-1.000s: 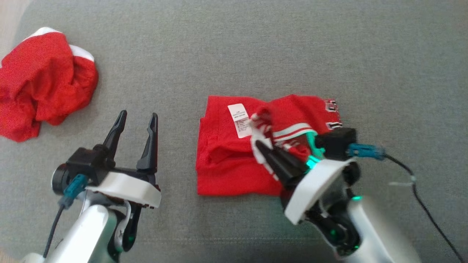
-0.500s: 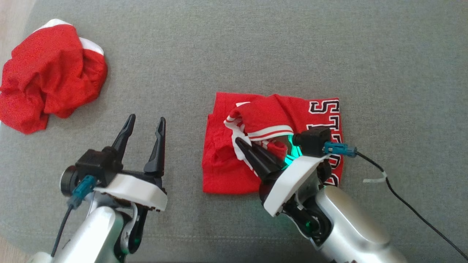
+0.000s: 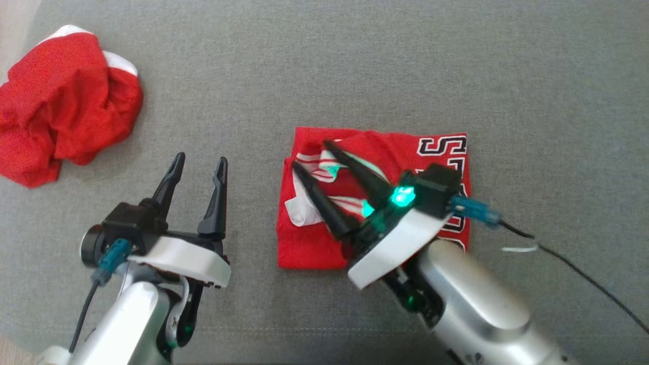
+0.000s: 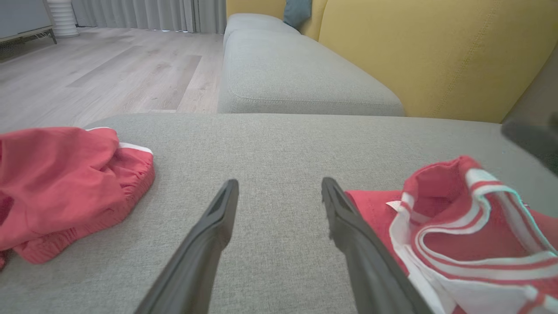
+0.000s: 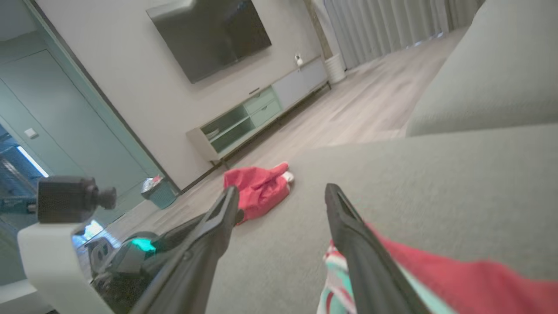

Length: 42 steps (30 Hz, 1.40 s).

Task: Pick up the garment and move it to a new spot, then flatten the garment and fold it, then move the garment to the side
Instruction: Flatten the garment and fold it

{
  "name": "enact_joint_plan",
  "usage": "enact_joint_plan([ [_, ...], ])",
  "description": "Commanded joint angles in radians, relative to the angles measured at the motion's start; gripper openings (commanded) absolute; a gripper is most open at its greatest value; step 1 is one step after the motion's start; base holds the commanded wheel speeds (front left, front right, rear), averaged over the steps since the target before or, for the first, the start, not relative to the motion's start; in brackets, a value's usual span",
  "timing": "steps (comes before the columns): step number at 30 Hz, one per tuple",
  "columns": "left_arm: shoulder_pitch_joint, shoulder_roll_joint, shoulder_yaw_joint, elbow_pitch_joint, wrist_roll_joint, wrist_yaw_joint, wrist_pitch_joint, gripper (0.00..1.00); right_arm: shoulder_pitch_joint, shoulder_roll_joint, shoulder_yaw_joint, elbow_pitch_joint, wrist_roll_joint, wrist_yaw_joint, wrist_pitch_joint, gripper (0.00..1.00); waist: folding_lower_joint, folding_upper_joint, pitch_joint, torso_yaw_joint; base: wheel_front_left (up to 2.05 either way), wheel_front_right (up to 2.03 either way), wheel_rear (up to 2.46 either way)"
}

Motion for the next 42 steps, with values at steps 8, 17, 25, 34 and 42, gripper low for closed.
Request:
enact_joint_plan([
  [8,-0.021,0.032,0.055,-0.040,0.009,0.025,-0.010,1.00,0.072,-0.036,-0.319,-0.163,-0.254,-0.001,-0.047,1.00,0.0000,0.0000,-0.015,-0.025,0.00,0.00,0.00],
  [17,-0.010,0.051,0.065,-0.058,0.012,0.040,-0.009,1.00,0.279,-0.087,-0.622,-0.332,-0.403,-0.001,0.031,1.00,0.0000,0.0000,-0.030,-0.046,0.00,0.00,0.00],
  [25,-0.005,0.065,0.066,-0.080,0.018,0.053,-0.004,1.00,0.452,-0.051,-0.729,-0.456,-0.450,-0.001,0.088,1.00,0.0000,0.0000,-0.040,-0.061,0.00,0.00,0.00],
  [34,-0.004,0.072,0.062,-0.087,0.020,0.062,0.002,1.00,0.487,-0.023,-0.745,-0.489,-0.443,-0.001,0.106,1.00,0.0000,0.0000,-0.043,-0.060,0.00,0.00,0.00],
  [42,-0.003,0.074,0.055,-0.085,0.020,0.065,0.002,1.00,0.488,-0.025,-0.735,-0.477,-0.434,-0.001,0.128,0.27,0.0000,0.0000,-0.047,-0.057,0.00,0.00,0.00],
])
